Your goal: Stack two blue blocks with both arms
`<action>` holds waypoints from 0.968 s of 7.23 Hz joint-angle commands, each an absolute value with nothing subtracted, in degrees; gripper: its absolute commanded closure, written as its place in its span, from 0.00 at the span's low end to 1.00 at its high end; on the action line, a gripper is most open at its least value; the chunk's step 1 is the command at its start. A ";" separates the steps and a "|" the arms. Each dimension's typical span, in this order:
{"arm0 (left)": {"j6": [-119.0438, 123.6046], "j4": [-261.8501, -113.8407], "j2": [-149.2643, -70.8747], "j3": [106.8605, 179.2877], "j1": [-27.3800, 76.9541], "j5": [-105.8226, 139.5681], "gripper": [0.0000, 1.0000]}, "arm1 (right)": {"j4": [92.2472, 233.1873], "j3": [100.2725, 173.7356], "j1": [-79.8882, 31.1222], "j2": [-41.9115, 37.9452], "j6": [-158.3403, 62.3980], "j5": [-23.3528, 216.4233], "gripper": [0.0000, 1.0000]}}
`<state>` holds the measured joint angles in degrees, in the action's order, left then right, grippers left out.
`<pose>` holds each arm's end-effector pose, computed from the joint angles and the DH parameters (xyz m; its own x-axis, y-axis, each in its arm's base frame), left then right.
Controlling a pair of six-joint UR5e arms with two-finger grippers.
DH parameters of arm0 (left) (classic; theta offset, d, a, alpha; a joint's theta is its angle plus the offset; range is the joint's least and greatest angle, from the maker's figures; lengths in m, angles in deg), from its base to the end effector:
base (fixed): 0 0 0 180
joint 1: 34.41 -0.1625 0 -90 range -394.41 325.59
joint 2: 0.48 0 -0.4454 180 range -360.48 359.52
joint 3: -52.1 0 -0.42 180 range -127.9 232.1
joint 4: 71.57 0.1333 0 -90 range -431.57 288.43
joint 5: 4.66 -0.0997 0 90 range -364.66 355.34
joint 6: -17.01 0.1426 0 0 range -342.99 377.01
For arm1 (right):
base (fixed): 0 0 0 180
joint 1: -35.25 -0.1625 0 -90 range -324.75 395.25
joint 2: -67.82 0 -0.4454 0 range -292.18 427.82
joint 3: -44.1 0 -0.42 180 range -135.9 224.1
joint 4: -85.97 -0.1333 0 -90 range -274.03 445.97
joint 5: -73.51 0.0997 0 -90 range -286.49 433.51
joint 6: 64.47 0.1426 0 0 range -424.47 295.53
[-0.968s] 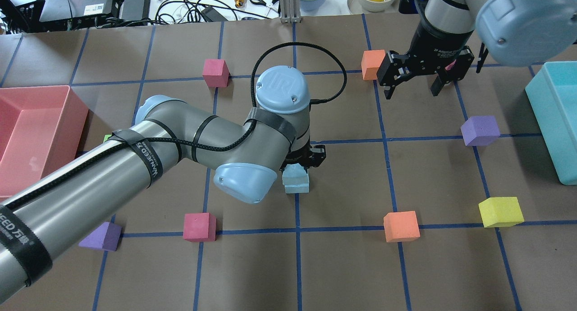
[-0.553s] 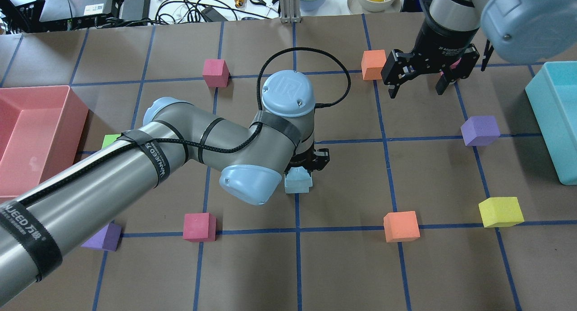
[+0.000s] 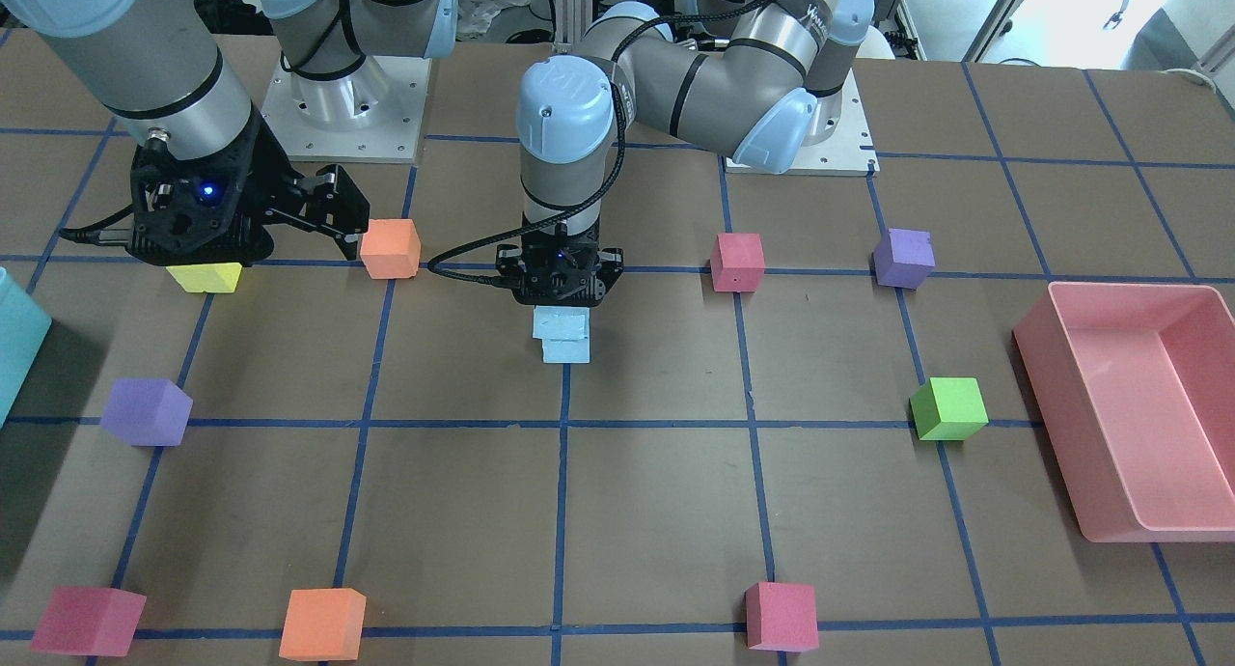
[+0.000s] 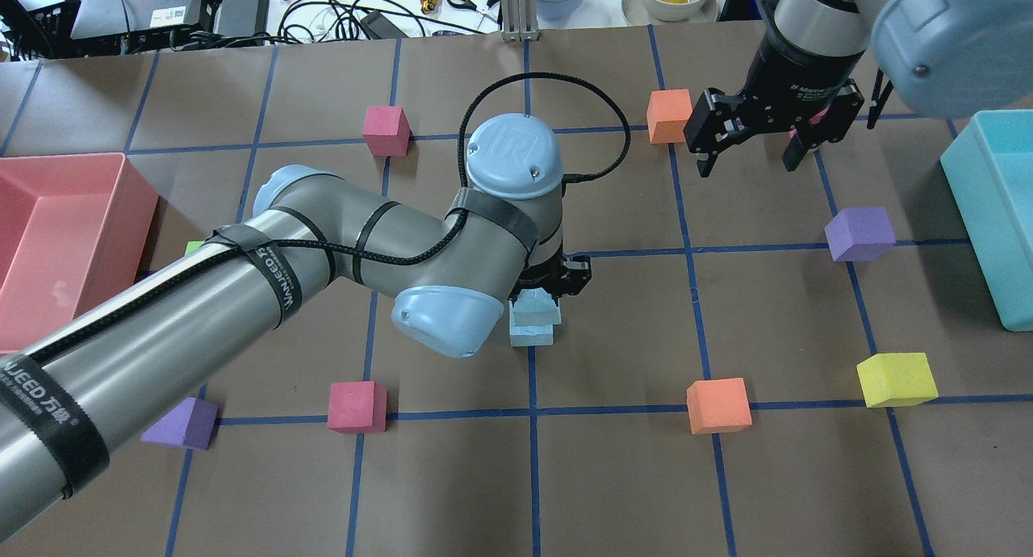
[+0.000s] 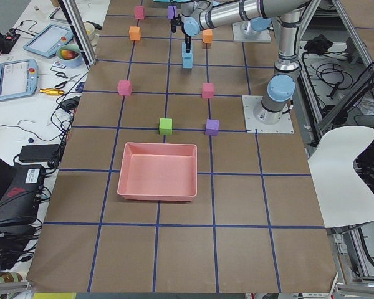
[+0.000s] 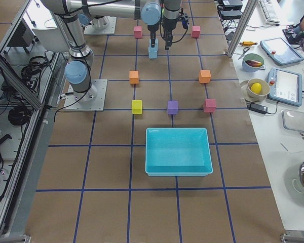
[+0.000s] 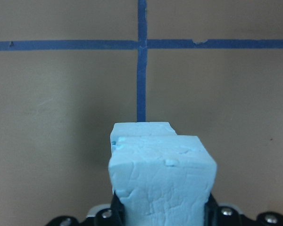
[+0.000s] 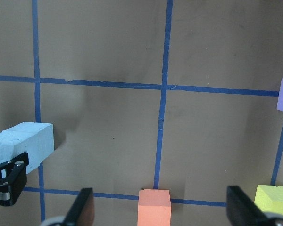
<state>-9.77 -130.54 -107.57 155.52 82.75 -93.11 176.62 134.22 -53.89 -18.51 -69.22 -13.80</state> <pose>-0.3931 -0.4657 0.2334 -0.9996 0.0067 0.0282 0.0068 1.0000 0.0041 0.1319 -0.5414 0.4315 -0.9966 -0.0652 -0.0512 -0.0678 0.9964 0.0507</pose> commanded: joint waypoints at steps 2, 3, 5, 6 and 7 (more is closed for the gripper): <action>-8.57 -130.54 -107.87 156.34 82.66 -93.08 1.00 | 176.76 134.27 -53.87 -18.92 -69.22 -13.59 0.00; -8.57 -130.54 -107.79 156.43 82.66 -93.25 1.00 | 177.37 134.27 -53.87 -18.92 -69.31 -13.67 0.00; -8.57 -130.54 -107.79 156.43 82.57 -93.34 0.33 | 176.85 134.10 -53.79 -18.92 -69.31 -14.20 0.00; -9.61 -130.63 -107.96 156.60 82.66 -92.82 0.19 | 175.54 134.01 -53.78 -19.18 -69.31 -14.46 0.00; -9.45 -130.54 -108.40 157.13 82.57 -92.73 0.16 | 175.01 133.92 -53.78 -19.62 -69.13 -14.64 0.00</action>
<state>-9.24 -130.58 -108.02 156.68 82.61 -92.94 175.87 134.04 -53.80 -19.21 -69.27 -14.36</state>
